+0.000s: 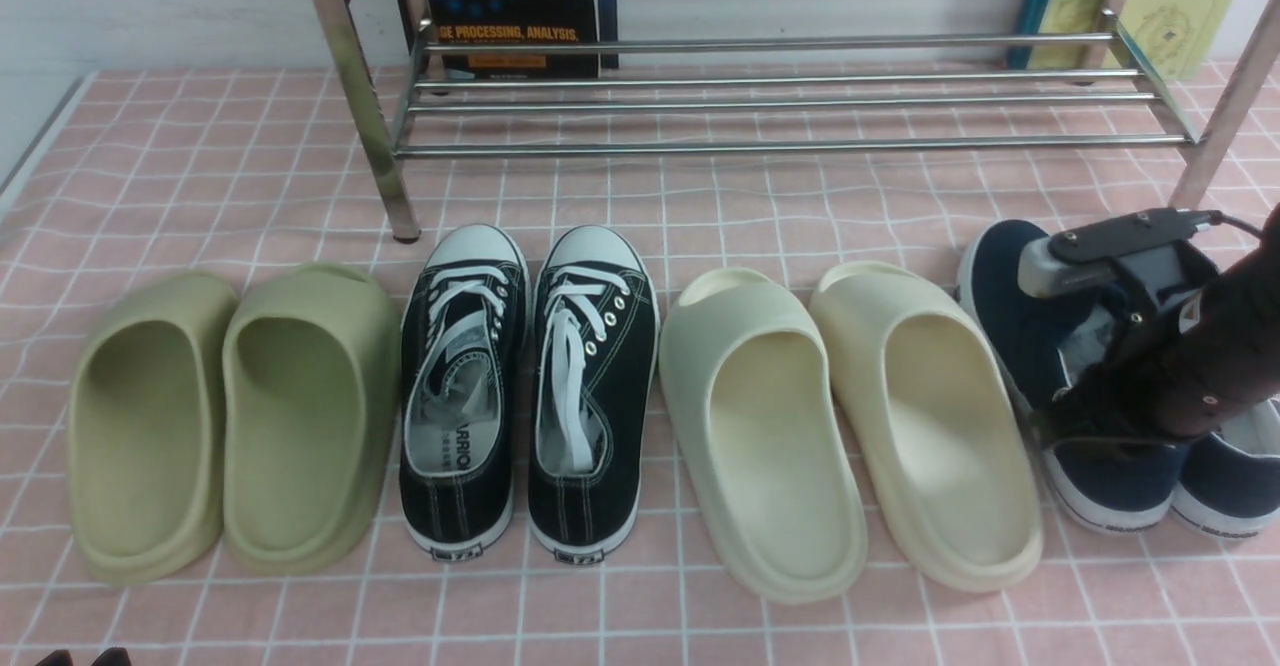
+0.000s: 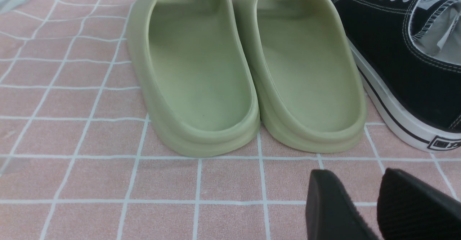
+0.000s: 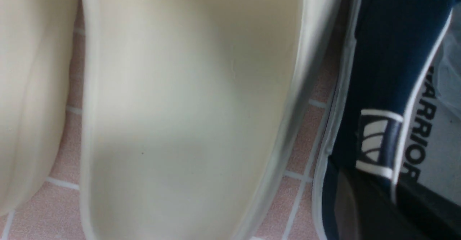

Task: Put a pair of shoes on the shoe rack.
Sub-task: Use the right arm to grab the shoe closest to it, then use the right arm to put a shoe into the shoe rack

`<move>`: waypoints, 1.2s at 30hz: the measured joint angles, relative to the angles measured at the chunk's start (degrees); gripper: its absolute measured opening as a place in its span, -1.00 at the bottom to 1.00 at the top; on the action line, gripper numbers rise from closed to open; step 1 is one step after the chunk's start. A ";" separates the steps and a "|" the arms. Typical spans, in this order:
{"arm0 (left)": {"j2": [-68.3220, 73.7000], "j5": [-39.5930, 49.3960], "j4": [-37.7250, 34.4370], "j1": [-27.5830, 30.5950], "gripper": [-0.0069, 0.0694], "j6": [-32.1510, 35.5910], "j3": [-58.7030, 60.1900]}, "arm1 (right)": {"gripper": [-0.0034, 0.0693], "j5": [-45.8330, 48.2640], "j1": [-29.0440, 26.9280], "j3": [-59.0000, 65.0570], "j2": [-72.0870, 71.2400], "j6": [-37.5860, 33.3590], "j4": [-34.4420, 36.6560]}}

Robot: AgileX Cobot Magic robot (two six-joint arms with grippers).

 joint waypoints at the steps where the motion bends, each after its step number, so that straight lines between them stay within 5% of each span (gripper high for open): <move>1: 0.00 0.00 0.00 0.00 -0.19 0.00 0.00 | -0.82 0.92 0.00 -0.88 0.08 0.00 -0.07; 15: 0.00 0.00 0.00 0.00 -0.19 0.00 0.00 | -0.82 16.47 0.11 -18.39 0.27 -0.82 0.30; 36: 0.00 0.00 0.00 0.00 -0.19 0.00 0.00 | -0.82 9.52 0.11 -25.53 1.73 -7.23 -0.24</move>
